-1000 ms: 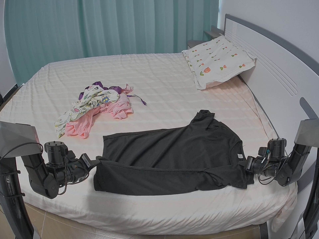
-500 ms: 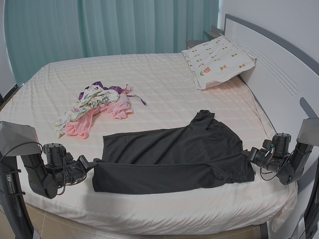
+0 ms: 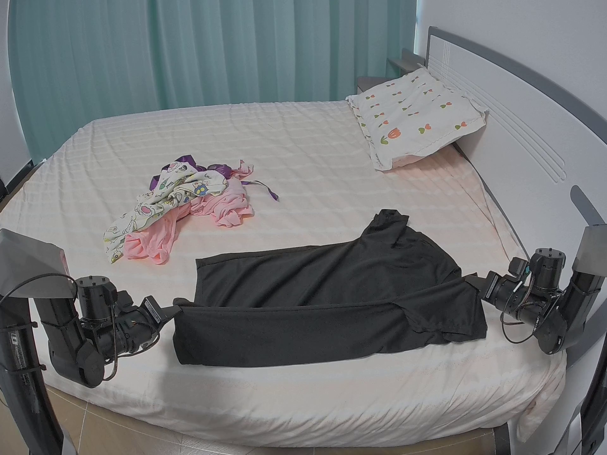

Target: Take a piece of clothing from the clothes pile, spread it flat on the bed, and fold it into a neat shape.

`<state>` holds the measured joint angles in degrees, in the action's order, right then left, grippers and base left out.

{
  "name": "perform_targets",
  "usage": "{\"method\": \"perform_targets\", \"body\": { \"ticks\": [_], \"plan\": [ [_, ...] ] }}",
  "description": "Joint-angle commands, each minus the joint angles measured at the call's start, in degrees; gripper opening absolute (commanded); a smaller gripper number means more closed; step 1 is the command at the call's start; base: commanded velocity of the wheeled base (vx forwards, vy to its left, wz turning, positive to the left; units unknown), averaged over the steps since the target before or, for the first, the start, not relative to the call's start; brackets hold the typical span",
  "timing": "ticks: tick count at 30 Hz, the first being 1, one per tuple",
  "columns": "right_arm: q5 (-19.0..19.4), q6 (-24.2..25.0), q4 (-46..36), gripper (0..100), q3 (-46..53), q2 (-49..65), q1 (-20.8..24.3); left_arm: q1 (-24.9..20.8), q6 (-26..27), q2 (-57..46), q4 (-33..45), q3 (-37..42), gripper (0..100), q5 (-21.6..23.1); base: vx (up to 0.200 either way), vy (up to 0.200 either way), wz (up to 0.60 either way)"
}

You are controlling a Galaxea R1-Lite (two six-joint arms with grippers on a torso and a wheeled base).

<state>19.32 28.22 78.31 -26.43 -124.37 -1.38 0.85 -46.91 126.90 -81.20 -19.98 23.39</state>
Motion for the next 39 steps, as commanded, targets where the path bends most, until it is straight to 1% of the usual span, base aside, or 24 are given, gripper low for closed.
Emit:
{"method": "perform_targets", "body": {
  "ticks": [1, 3, 8, 10, 11, 12, 13, 14, 15, 16, 17, 19, 26, 30, 35, 36, 39],
  "plan": [
    [2.1, -0.4, 0.1, 0, 2.1, 2.9, -1.2, 0.1, 0.0, -1.5, -0.7, 1.7, 0, 0.1, 0.0, 0.0, 0.0],
    [4.9, -1.0, 0.3, 0, 3.1, 3.9, -2.1, 0.1, 0.0, -2.1, -0.8, 2.5, 0, 1.0, 0.0, 0.0, 0.0],
    [9.8, -2.6, 0.4, 0, 4.9, 5.3, -4.7, 0.8, 0.0, -5.4, -0.8, 5.0, 0, 5.4, 0.0, 0.0, 0.0],
    [12.9, -3.5, 0.5, 0, 5.7, 6.0, -6.2, 1.4, 0.1, -6.4, -0.9, 5.3, 0, 6.5, 0.0, 0.0, 0.0],
    [15.0, -4.0, 0.6, 0, 6.0, 6.3, -7.0, 2.3, 0.1, -6.8, -0.8, 5.3, 0, 7.0, 0.0, 0.0, 0.0],
    [15.6, -4.1, 0.7, 0, 6.1, 6.4, -7.1, 2.6, 0.2, -6.8, -0.8, 5.3, 0, 7.2, 0.0, 0.0, 0.0],
    [17.5, -4.2, 1.3, 0, 6.5, 6.7, -7.9, 3.8, 0.2, -7.2, -0.8, 5.3, 0, 8.3, 0.0, 0.0, 0.0],
    [18.6, -4.1, 1.8, 0, 6.8, 6.8, -8.4, 4.9, 0.2, -7.3, -0.8, 5.4, 0, 9.8, 0.0, 0.0, 0.0],
    [18.7, -4.1, 2.0, 0, 6.9, 6.8, -8.5, 5.1, 0.2, -7.4, -0.8, 5.4, 0, 10.4, 0.0, 0.0, 0.0],
    [18.9, -4.2, 3.2, 0, 7.5, 6.5, -8.6, 6.7, 0.2, -7.3, -0.8, 5.7, 0, 14.0, 0.0, 0.0, 0.0],
    [18.9, -4.3, 3.9, 0, 7.9, 6.4, -8.6, 7.6, 0.2, -7.3, -0.8, 6.1, 0, 15.9, 0.0, 0.0, 0.0],
    [19.1, -4.8, 4.9, 0, 8.6, 6.2, -8.6, 8.3, 0.5, -7.3, -0.9, 6.4, 0, 18.0, 0.0, 0.0, 0.0],
    [19.7, -7.6, 5.4, 0, 10.3, 6.3, -8.7, 7.8, 0.7, -6.9, -0.8, 7.0, 0, 18.4, 0.0, 0.0, 0.0],
    [20.0, -8.5, 5.4, 0, 11.0, 6.4, -8.7, 7.6, 1.6, -7.0, -0.8, 7.4, 0, 18.4, 0.0, 0.0, 0.0],
    [20.1, -11.1, 5.4, 0, 12.0, 6.1, -8.9, 7.4, 4.5, -6.8, -0.6, 8.4, 0, 18.5, 0.0, 0.0, 0.0],
    [20.1, -11.8, 5.4, 0, 12.5, 6.1, -9.0, 7.1, 5.9, -6.8, -0.7, 9.0, 0, 18.6, 0.0, 0.0, 0.0],
    [20.1, -12.1, 5.4, 0, 12.6, 6.2, -9.1, 7.1, 6.6, -7.0, -0.8, 9.6, 0, 18.8, 0.0, 0.0, 0.0]
  ]
}}
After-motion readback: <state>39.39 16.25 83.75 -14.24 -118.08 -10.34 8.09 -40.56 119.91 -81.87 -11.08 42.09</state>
